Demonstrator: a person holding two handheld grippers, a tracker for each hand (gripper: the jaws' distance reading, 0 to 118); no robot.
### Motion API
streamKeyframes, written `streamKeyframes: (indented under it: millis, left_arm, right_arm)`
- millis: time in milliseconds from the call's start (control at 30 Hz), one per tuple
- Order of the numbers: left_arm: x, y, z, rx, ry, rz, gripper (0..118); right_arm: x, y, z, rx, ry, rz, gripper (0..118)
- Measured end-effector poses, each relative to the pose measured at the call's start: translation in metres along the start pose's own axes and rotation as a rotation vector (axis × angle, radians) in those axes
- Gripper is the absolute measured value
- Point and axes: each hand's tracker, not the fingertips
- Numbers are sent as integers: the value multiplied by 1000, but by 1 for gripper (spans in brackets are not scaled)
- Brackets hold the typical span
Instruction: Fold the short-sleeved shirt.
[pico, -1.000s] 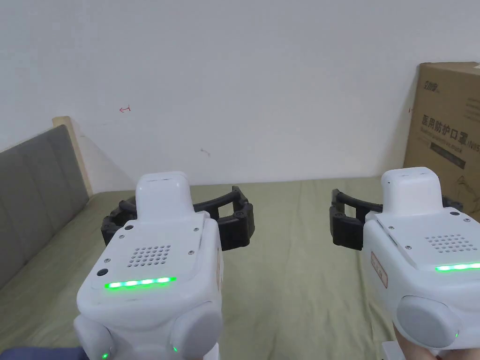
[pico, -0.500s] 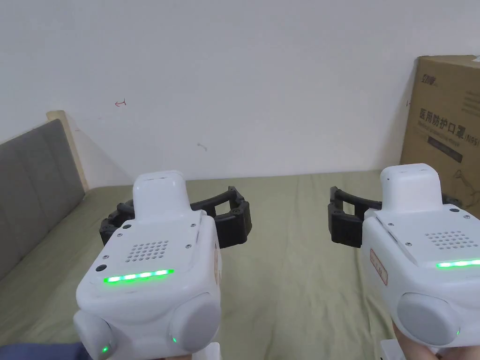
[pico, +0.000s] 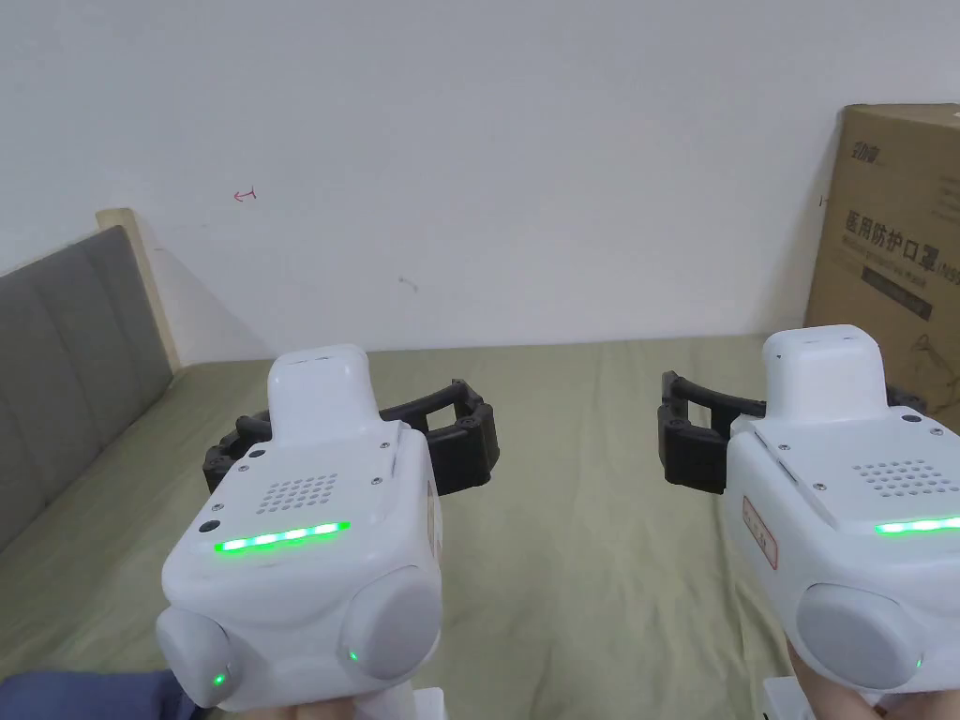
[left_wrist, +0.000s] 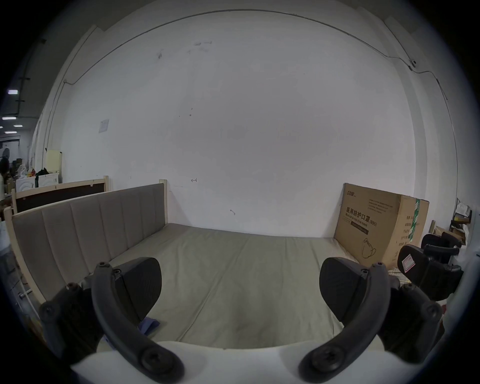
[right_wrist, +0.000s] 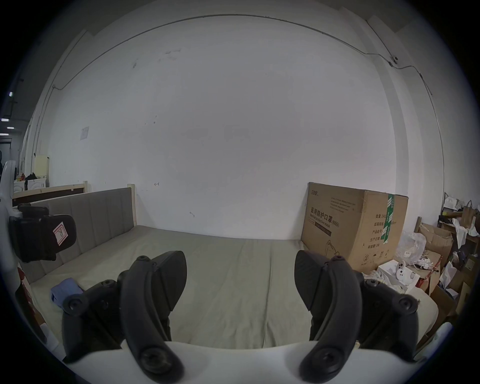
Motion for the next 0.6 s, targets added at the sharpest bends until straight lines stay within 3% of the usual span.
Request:
streamKeyframes:
  millis: [600]
  left_arm:
    - [-1,4,3,0,9,24,118]
  right_arm:
    - [-4,1,3,-2,3,13,92]
